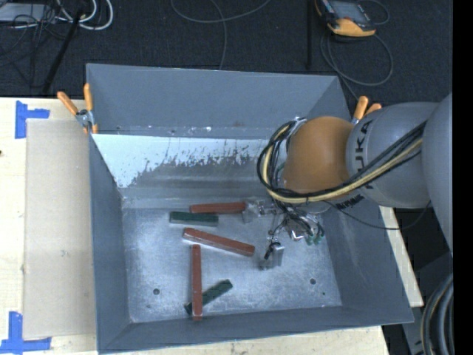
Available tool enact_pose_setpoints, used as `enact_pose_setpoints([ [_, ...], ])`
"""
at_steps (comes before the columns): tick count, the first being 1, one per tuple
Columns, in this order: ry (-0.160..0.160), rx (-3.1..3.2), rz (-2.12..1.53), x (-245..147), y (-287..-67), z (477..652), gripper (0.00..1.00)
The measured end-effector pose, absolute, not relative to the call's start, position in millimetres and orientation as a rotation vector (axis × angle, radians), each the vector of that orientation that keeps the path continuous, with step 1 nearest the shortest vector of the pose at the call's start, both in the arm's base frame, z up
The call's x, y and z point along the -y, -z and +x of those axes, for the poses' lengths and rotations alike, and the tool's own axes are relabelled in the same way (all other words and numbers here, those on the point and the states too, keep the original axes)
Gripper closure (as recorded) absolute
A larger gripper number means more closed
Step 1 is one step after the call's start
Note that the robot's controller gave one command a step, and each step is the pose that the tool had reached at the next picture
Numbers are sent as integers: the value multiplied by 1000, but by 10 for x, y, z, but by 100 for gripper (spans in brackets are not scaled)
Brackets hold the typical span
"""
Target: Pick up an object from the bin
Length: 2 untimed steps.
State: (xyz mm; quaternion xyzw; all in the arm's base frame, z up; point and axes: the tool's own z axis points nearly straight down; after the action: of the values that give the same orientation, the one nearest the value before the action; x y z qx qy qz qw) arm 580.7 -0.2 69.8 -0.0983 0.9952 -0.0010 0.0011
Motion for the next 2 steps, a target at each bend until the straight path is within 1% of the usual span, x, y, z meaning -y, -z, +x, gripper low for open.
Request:
enact_pose_setpoints([
  [1,-5,-3106,-490,-702,-692,5580,0],
  [2,1,-3100,-504,-291,-699,6153,0],
])
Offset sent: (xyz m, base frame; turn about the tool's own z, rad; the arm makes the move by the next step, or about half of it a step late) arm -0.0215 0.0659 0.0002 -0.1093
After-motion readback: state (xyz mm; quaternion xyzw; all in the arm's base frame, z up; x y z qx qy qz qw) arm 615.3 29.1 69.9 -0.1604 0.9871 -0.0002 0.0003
